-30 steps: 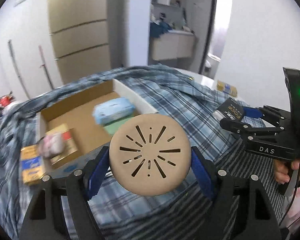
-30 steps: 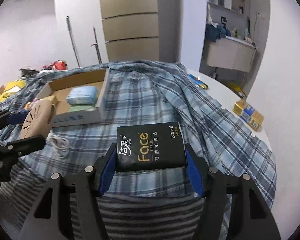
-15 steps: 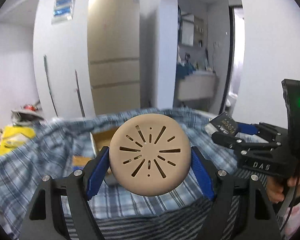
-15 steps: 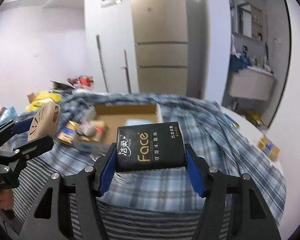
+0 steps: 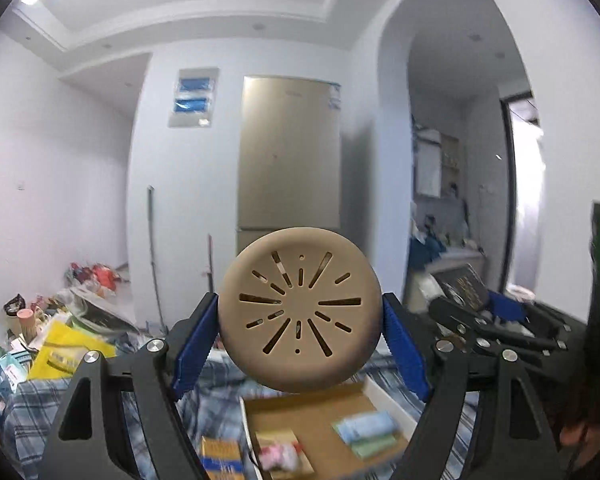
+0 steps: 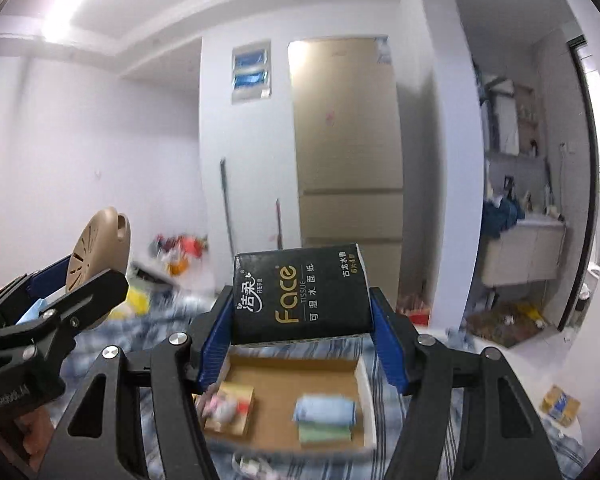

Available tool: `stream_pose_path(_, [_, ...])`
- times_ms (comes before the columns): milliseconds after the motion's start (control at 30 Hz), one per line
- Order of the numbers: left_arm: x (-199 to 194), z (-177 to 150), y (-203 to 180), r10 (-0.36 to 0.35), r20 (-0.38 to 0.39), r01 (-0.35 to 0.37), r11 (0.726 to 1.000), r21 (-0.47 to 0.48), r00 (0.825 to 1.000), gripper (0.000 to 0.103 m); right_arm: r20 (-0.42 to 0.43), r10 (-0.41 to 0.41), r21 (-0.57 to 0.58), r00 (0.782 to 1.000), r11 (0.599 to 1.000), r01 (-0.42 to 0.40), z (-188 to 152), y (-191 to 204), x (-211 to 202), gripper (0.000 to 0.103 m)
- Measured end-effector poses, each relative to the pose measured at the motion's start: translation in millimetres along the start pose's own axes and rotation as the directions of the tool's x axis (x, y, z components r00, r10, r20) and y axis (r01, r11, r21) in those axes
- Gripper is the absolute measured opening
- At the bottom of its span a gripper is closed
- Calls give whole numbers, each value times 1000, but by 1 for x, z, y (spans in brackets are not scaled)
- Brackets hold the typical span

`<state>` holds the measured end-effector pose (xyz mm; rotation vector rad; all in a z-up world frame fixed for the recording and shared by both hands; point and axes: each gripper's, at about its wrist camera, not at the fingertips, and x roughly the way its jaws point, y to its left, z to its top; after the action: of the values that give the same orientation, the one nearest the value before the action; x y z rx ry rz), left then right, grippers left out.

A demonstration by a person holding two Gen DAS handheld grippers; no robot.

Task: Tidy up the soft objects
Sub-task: 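Carry the Face pack and beige disc over the cardboard box, then lower the Face pack and beige disc into the box and open both grippers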

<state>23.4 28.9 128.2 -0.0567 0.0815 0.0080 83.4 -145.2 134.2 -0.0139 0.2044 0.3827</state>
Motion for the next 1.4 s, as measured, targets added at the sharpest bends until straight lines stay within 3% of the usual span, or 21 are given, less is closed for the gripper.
stream_pose_path(167, [24,-15,7,-12,-42,13,1000,17,999,81,31,9,38,999,999,-10,-10,-5,29,63])
stream_pose_path(333, [54,-42,10,-28,-159,29,1000,5,987,82,-55,4,19,998,1000,-3,-41,-5,52,63])
stream_pose_path(433, [81,-63,12,-36,-287,41,999,10,957,82,-130,-11,8,991,1000,12,-59,-10,67,63])
stream_pose_path(600, [119,-99,23,-2,-424,8,1000,11,906,82,-263,-4,25,965,1000,11,-85,-28,90,63])
stream_pose_path(933, [146,-139,18,-81,-550,87,996,-17,831,85,-456,45,49,889,998,-25,-123,-34,128,63])
stream_pose_path(1033, [153,-144,23,-62,-565,63,998,-17,823,85,-533,47,59,845,998,-18,-134,-34,139,63])
stream_pose_path(1133, [153,-145,26,-68,-564,58,998,-37,823,85,-567,65,106,821,994,-5,-145,-43,146,63])
stream_pose_path(1233, [150,-145,24,-52,-552,48,999,-21,833,87,-570,63,102,819,995,-5,-148,-45,148,67])
stream_pose_path(1333, [149,-144,22,-36,-541,40,999,-4,840,100,-557,76,116,827,993,-13,-148,-47,146,80])
stream_pose_path(1400, [146,-143,21,-28,-526,40,999,10,850,103,-546,59,100,836,995,-5,-145,-46,144,81])
